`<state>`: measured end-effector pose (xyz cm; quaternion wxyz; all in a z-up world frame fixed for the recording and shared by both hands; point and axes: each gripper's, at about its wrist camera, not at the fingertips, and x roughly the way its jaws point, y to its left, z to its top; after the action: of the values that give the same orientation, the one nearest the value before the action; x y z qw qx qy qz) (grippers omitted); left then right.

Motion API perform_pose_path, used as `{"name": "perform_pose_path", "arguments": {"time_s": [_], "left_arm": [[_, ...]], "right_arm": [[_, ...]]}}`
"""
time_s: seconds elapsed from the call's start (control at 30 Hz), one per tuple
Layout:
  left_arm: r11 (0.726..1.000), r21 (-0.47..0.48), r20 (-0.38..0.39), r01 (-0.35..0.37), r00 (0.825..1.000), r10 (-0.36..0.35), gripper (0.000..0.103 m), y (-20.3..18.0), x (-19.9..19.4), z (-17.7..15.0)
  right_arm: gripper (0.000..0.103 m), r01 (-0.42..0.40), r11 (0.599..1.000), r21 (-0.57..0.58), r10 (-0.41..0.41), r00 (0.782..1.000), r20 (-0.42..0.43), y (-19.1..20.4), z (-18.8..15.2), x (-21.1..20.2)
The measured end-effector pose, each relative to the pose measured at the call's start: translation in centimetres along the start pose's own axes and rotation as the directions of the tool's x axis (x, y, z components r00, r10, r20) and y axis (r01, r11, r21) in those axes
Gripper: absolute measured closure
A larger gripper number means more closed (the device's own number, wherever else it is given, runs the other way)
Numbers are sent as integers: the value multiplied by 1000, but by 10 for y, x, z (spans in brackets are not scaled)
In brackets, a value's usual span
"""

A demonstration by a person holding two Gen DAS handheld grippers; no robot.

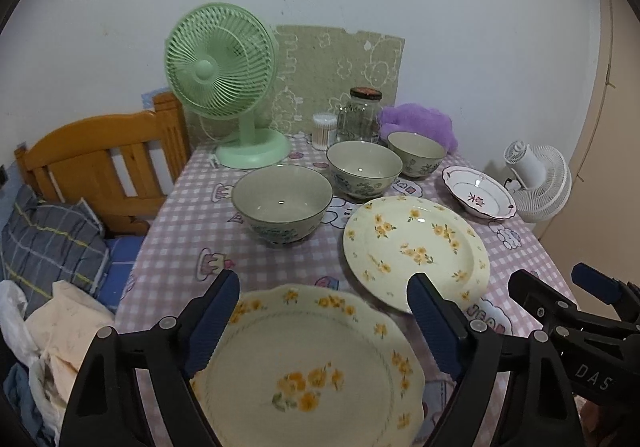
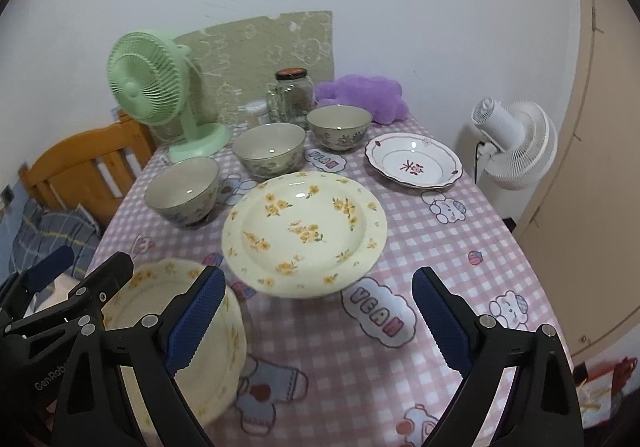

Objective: Organize plates and bowls

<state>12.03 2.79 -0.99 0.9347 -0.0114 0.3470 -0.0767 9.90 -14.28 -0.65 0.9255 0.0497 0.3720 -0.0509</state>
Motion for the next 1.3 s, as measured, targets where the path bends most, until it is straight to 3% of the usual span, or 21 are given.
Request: {"name": "perform_pose_path", "arguments": {"time_s": [0.27, 0.4, 0.6, 0.77, 0.9, 1.03, 1.17, 1.3], "left_arm": [[999, -32, -61, -12, 998, 10, 18, -15, 62, 21], [997, -64, -130, -35, 991, 27, 26, -29, 100, 24], [988, -128, -179, -91, 982, 67, 27, -43, 144, 27], [985, -91, -217, -147, 968, 124, 27, -55, 175, 24], [983, -145, -288, -114, 955, 68, 35, -48, 192, 23], [978, -151, -300, -143, 950, 92, 37, -49, 194, 26], [982, -99, -318, -163, 940, 123, 37, -60, 197, 25], [982, -107, -321, -159, 940, 117, 35, -59, 190, 25]], "right_arm": [[8, 15, 1000, 24, -14, 999, -44, -15, 31, 59], [9, -22, 1000, 13, 23, 997, -69, -29, 46, 97], [10, -73, 997, 6, 73, 989, -130, -51, 61, 154], [16, -97, 995, -6, 94, 975, -201, -62, 64, 198], [20, -116, 993, -12, 109, 964, -243, -64, 65, 222], [21, -141, 990, -13, 133, 956, -261, -61, 68, 233], [21, -158, 987, -16, 148, 949, -280, -58, 69, 238], [21, -151, 988, -15, 141, 949, -280, -59, 67, 233]]}}
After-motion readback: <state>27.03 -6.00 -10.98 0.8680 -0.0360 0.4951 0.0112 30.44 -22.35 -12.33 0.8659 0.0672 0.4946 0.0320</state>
